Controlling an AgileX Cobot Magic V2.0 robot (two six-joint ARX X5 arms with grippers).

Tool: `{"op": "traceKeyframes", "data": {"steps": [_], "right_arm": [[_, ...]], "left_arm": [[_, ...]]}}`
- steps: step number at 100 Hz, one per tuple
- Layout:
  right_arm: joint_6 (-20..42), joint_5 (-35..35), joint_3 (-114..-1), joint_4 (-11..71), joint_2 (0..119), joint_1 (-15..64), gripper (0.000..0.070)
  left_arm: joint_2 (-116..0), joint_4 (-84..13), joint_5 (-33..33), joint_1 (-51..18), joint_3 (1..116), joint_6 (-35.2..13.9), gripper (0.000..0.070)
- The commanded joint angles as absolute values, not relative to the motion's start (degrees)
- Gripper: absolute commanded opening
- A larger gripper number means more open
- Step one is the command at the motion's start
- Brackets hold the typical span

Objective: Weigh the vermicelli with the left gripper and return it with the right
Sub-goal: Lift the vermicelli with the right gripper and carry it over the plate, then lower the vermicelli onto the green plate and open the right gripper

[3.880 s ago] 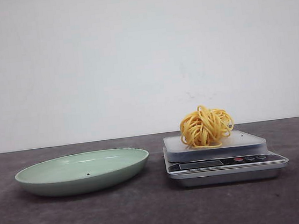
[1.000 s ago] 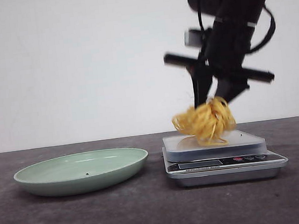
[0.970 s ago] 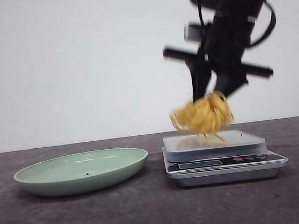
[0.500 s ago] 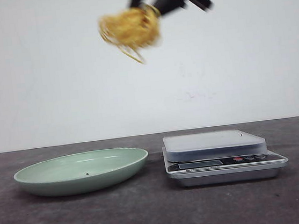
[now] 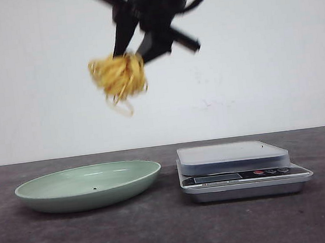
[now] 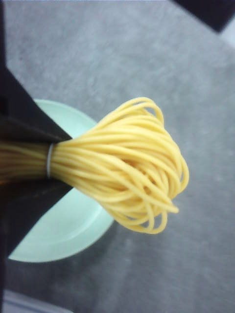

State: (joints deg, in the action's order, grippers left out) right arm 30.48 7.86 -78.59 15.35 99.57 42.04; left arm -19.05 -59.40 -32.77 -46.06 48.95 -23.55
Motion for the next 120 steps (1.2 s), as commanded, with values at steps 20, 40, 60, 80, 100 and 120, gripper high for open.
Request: {"op": "traceKeyframes", "data": {"steps": [20, 40, 60, 80, 100, 120], "right_arm": [[35.14, 9.69, -79.64, 11.9, 109.12, 43.83, 0.0], [36.05, 10.7, -79.64, 9.37, 113.93, 45.39, 0.0], [36.29, 10.66, -79.64, 7.62, 115.46, 46.61, 0.0], [35.81, 10.5, -79.66, 5.85, 115.46, 46.63, 0.0296], [32.93, 10.28, -81.62, 7.09, 114.85, 45.56, 0.0321], [24.97, 5.48, -82.3, 14.46, 106.56, 42.35, 0.0319]], "left_arm": [[-19.14, -58.96, -33.06, -46.63, 49.65, -23.24, 0.0272], [-19.14, -58.94, -33.06, -46.63, 49.65, -23.24, 0.0272], [-19.14, -59.11, -33.04, -46.63, 49.65, -23.22, 0.0272], [-19.14, -59.4, -33.04, -46.63, 49.65, -23.18, 0.0271], [-19.14, -59.44, -33.06, -46.63, 49.65, -22.96, 0.0271], [-19.14, -59.33, -33.08, -46.63, 49.65, -22.98, 0.0272]]}}
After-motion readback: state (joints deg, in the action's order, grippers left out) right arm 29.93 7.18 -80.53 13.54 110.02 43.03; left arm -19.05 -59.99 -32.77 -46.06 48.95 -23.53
